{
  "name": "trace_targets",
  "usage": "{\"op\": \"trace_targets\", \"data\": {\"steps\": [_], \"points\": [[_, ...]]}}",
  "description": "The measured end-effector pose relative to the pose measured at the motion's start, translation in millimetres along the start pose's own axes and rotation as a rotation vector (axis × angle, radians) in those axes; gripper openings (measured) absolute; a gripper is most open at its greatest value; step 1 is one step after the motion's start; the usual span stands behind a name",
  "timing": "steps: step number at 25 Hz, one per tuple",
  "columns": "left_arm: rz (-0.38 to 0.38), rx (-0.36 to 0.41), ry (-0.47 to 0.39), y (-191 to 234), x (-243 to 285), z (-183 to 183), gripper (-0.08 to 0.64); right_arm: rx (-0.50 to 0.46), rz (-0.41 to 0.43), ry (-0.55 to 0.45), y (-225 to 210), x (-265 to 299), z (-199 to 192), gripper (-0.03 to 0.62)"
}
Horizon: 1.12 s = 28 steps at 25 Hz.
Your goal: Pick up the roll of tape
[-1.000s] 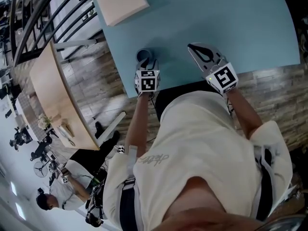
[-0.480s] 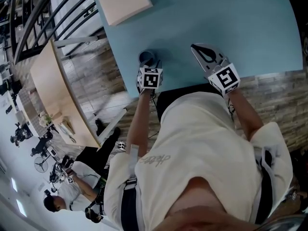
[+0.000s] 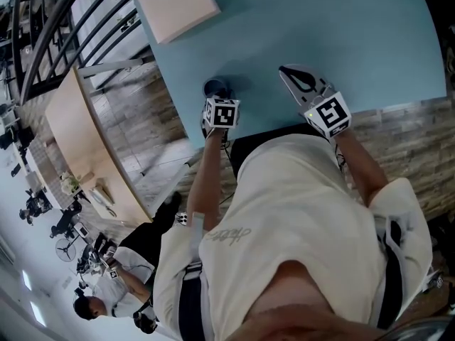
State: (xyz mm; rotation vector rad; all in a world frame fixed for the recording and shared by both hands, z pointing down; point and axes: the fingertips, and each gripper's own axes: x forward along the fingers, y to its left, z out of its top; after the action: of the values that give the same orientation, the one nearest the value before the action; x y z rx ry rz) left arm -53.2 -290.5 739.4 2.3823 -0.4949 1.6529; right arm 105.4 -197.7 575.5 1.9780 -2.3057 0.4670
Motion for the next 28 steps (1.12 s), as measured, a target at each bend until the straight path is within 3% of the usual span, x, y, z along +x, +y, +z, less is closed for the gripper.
{"op": "trace_targets", "data": {"steps": [9, 15, 28], "points": [[0.0, -0.022, -0.012, 0.1, -1.8, 4.7, 0.057, -0.007, -0.02, 0.038, -6.8, -4.4, -7.6, 0.008], [-0.013, -0.054, -0.058, -0.7, -18.2, 17.1, 0.055, -0.018, -0.024, 0.026, -6.6, 0.8, 14.5, 0.008], [-0.049, -0.06, -0.292, 15.2, -79.0, 73.1, 0.055, -0.078, -0.065, 0.026, 4.6, 17.8, 37.5, 0.008]]}}
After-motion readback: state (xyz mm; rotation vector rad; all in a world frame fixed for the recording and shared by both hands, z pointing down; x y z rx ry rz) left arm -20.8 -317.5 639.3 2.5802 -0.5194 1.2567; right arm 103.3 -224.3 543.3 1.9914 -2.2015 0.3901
